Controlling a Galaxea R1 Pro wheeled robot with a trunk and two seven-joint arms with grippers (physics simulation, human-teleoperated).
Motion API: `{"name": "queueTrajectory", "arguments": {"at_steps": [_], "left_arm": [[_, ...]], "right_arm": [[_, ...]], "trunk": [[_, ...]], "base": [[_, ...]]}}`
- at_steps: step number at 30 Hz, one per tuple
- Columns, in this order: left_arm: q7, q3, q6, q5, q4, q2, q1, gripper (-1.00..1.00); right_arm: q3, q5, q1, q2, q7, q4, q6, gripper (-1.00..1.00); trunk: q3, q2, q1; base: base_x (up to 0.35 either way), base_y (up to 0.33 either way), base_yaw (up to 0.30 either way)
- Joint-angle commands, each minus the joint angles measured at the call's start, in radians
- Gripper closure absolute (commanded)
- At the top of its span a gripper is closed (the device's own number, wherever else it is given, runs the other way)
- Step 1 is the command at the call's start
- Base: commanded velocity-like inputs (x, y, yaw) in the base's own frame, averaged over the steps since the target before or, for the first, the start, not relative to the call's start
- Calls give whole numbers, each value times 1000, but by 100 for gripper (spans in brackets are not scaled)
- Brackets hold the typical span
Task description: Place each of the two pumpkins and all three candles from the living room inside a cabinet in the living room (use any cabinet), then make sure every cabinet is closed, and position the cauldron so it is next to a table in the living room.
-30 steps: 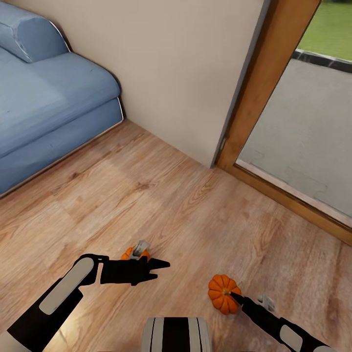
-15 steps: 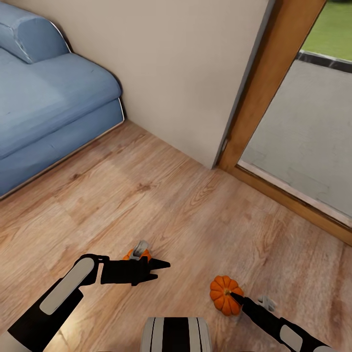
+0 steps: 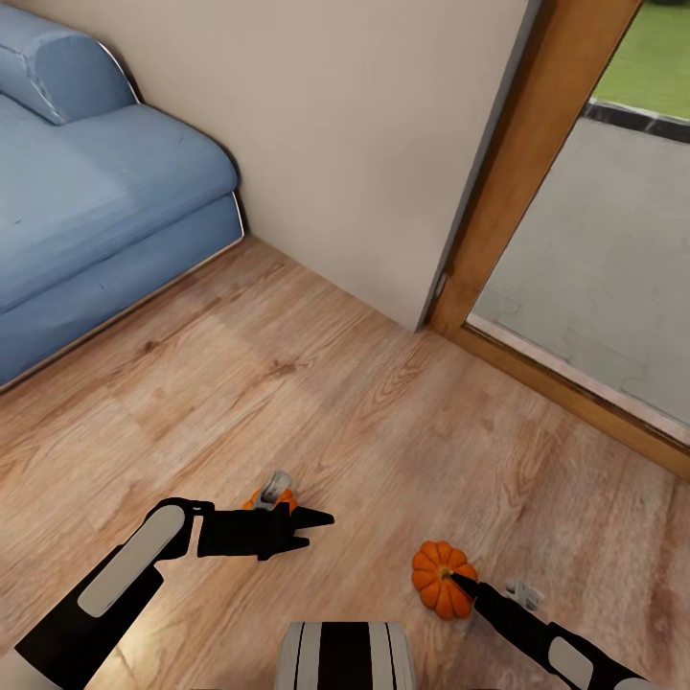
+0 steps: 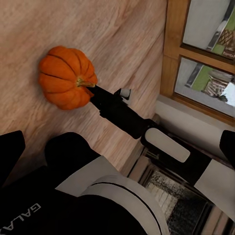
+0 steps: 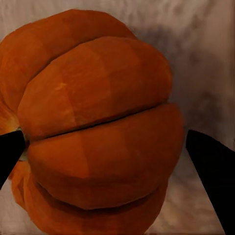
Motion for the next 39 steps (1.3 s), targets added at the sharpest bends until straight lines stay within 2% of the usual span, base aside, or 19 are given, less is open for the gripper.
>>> {"name": "queueTrajectory", "arguments": {"at_steps": [1, 29, 39], "left_arm": [[10, -1, 0, 11, -1, 1, -1, -100], [10, -2, 0, 11, -1, -1, -1, -100], [10, -2, 0, 11, -1, -1, -1, -100]], "right_arm": [[2, -11, 0, -1, 2, 0, 9, 100], [2, -11, 0, -1, 0, 0, 8, 100], [2, -12, 0, -2, 6, 0, 10, 100]], "trunk": [[-1, 0, 0], [-1, 0, 0], [38, 2, -5]], "base": [[1, 1, 0], [0, 0, 0], [0, 0, 0]]}}
